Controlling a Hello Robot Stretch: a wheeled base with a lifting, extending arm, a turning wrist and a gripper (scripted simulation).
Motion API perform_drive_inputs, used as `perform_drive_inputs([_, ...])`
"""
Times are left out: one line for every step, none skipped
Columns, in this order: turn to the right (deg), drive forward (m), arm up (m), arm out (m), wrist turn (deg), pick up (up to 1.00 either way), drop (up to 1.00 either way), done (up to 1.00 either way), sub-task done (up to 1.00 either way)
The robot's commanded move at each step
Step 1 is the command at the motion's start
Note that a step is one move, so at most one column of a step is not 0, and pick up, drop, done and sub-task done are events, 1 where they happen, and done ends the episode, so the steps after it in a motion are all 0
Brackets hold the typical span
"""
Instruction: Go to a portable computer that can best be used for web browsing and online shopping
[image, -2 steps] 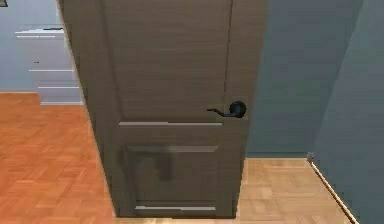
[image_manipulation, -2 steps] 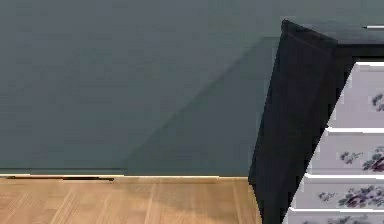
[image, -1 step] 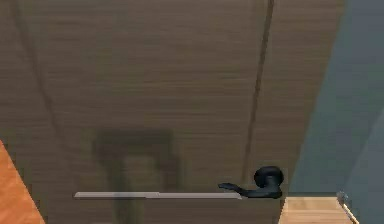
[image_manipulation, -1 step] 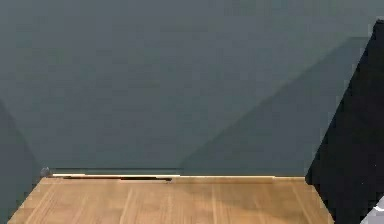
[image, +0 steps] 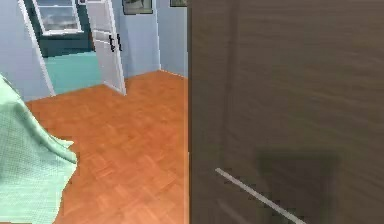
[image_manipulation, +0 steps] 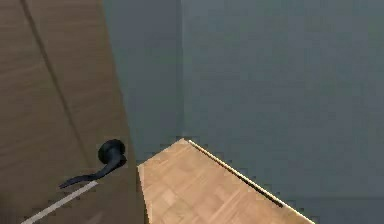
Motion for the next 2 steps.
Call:
perform_drive_inputs([-36.0, 0.0, 0.0, 0.0, 0.0, 0.0, 0.0, 0.0, 0.0])
perform_drive_inputs([0.0, 0.35, 0.0, 0.0, 0.0, 0.0, 0.0, 0.0, 0.0])
